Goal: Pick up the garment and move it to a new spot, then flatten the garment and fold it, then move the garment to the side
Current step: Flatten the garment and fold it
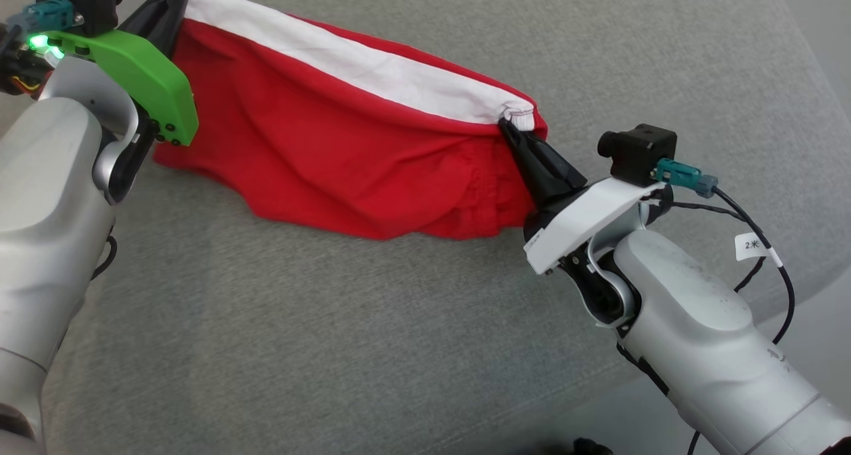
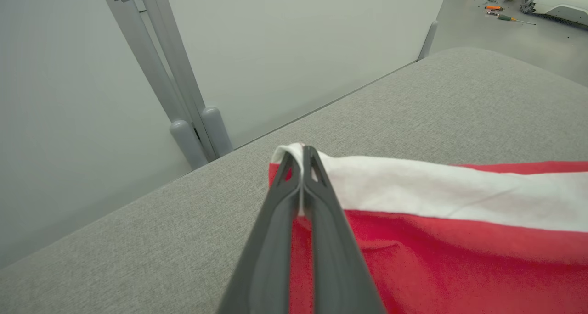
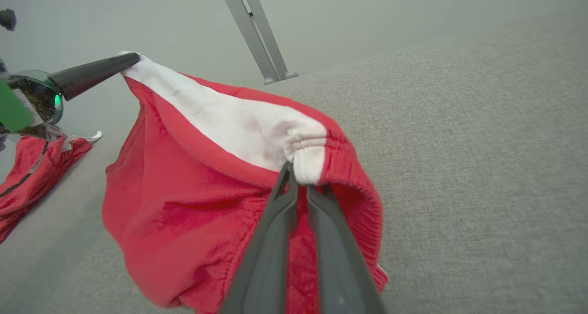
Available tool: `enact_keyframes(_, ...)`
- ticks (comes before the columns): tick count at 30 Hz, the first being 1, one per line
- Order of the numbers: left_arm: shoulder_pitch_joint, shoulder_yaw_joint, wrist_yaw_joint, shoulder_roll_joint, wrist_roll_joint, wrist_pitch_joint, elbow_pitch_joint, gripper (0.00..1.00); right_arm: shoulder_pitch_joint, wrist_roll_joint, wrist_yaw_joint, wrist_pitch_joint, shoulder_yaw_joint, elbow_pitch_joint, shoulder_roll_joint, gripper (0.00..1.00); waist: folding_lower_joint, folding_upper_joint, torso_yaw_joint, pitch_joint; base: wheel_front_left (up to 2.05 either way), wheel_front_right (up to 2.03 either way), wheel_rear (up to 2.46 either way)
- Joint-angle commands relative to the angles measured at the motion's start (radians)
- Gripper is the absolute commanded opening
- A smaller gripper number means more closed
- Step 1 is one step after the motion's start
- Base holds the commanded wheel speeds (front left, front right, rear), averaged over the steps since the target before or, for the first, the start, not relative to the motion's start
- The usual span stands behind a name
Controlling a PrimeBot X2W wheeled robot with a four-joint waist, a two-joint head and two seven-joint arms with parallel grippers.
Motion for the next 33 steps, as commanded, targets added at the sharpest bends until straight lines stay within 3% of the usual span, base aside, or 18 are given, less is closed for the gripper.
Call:
enact_keyframes(1,-0.019,-0.021,0.000,0.008,-0.011,-0.008,0.016,0.00,-0.012,-0.010,0.000,-0.003,-0.010,0.006,0.008,0.00,0.0000,0.0000,-0.073,0.072,0.00,0.00,0.00)
enact_keyframes(6,-0.049,-0.085,0.000,0.010,-0.050,-0.045,0.061,0.00,-0.022,-0.031,0.000,-0.003,-0.018,0.021,0.032,0.00,0.0000,0.0000,-0.082,0.077,0.00,0.00,0.00)
enact_keyframes(7,-0.053,-0.097,0.000,0.009,-0.057,-0.055,0.072,0.11,-0.024,-0.040,0.000,-0.003,-0.025,0.017,0.033,0.39,0.0000,0.0000,-0.083,0.077,0.00,0.00,0.00)
enact_keyframes(8,-0.056,-0.107,0.000,0.007,-0.062,-0.061,0.082,0.82,-0.019,-0.040,0.000,-0.003,-0.027,0.017,0.036,1.00,0.0000,0.0000,-0.082,0.075,0.00,0.00,0.00)
enact_keyframes(9,-0.059,-0.122,0.000,0.007,-0.061,-0.071,0.093,1.00,-0.011,-0.040,0.000,-0.003,-0.026,0.017,0.038,1.00,0.0000,0.0000,-0.081,0.072,0.00,0.00,0.00)
enact_keyframes(14,-0.065,-0.170,-0.001,0.008,-0.090,-0.120,0.126,1.00,0.044,-0.060,0.000,-0.003,-0.056,-0.032,0.020,1.00,0.0000,0.0000,-0.065,0.037,0.00,0.00,0.00)
enact_keyframes(23,-0.037,-0.231,-0.001,0.040,-0.170,-0.161,0.109,1.00,0.271,-0.199,0.000,-0.003,-0.219,-0.242,-0.010,1.00,0.0000,0.0000,-0.032,-0.051,0.00,0.00,0.00)
enact_keyframes(28,-0.013,-0.276,-0.001,0.073,-0.219,-0.129,0.105,1.00,0.411,-0.269,0.000,-0.003,-0.316,-0.340,0.035,1.00,0.0000,0.0000,-0.038,-0.066,0.00,0.00,0.00)
enact_keyframes(33,0.029,-0.339,-0.001,0.108,-0.284,-0.030,0.082,1.00,0.493,-0.312,0.000,-0.003,-0.344,-0.375,0.069,1.00,0.0000,0.0000,-0.054,-0.066,0.00,0.00,0.00)
